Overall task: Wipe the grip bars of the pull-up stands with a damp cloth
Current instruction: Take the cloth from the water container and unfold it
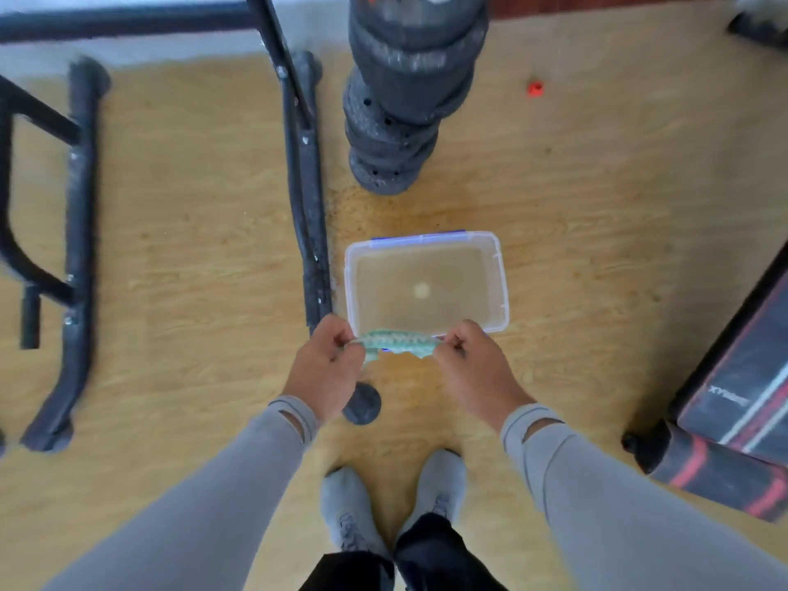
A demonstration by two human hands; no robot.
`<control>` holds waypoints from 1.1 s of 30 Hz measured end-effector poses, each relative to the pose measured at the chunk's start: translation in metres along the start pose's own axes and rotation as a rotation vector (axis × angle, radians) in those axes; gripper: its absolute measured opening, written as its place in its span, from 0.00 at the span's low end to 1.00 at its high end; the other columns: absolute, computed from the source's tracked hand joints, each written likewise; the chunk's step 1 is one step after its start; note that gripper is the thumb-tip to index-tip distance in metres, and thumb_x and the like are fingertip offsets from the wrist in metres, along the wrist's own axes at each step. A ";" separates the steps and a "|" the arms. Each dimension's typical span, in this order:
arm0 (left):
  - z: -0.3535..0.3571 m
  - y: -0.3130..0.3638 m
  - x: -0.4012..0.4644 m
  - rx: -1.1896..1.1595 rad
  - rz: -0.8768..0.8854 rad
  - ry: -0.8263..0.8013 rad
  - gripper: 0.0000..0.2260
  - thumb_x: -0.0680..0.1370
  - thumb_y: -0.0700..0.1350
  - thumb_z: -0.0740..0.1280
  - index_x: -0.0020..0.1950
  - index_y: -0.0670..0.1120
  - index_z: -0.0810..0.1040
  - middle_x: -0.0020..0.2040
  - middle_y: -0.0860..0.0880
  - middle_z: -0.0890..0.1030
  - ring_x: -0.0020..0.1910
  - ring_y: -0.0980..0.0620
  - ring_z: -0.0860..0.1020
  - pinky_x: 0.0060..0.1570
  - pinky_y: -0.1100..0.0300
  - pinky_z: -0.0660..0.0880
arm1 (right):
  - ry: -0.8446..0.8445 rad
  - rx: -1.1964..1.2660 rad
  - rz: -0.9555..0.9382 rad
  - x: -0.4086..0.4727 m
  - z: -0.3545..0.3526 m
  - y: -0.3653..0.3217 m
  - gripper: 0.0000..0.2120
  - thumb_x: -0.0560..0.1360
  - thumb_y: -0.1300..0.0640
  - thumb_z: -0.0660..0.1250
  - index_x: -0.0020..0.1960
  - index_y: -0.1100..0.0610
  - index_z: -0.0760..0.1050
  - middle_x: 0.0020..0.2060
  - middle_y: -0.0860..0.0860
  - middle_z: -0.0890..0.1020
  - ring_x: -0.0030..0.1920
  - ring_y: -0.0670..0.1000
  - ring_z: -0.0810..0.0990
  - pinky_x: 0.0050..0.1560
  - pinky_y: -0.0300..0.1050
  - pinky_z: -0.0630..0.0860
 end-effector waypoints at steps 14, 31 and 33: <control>-0.268 0.329 -0.359 -0.209 0.402 0.272 0.11 0.76 0.36 0.71 0.46 0.50 0.73 0.40 0.52 0.75 0.36 0.56 0.72 0.38 0.63 0.73 | -0.189 -0.067 -0.344 -0.386 -0.132 -0.354 0.04 0.77 0.54 0.73 0.52 0.46 0.82 0.45 0.43 0.84 0.43 0.45 0.81 0.42 0.37 0.75; -0.390 0.348 -0.551 -0.590 0.488 0.577 0.10 0.72 0.39 0.74 0.52 0.47 0.80 0.46 0.40 0.83 0.45 0.40 0.83 0.50 0.43 0.82 | -0.621 0.246 -0.509 -0.548 -0.083 -0.467 0.05 0.79 0.65 0.70 0.54 0.60 0.81 0.46 0.56 0.87 0.49 0.56 0.85 0.55 0.57 0.80; -0.399 0.344 -0.554 -0.582 0.503 0.580 0.08 0.76 0.36 0.72 0.52 0.46 0.79 0.44 0.43 0.83 0.42 0.45 0.83 0.44 0.49 0.81 | -0.555 0.172 -0.553 -0.547 -0.077 -0.473 0.11 0.77 0.69 0.70 0.55 0.58 0.83 0.48 0.54 0.88 0.53 0.57 0.86 0.60 0.58 0.80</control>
Point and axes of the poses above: each hand's wrist, its own x-axis towards the middle knuckle, its own z-axis out of the palm, y = z × x, the point moved 10 cm from there along x, towards the middle knuckle
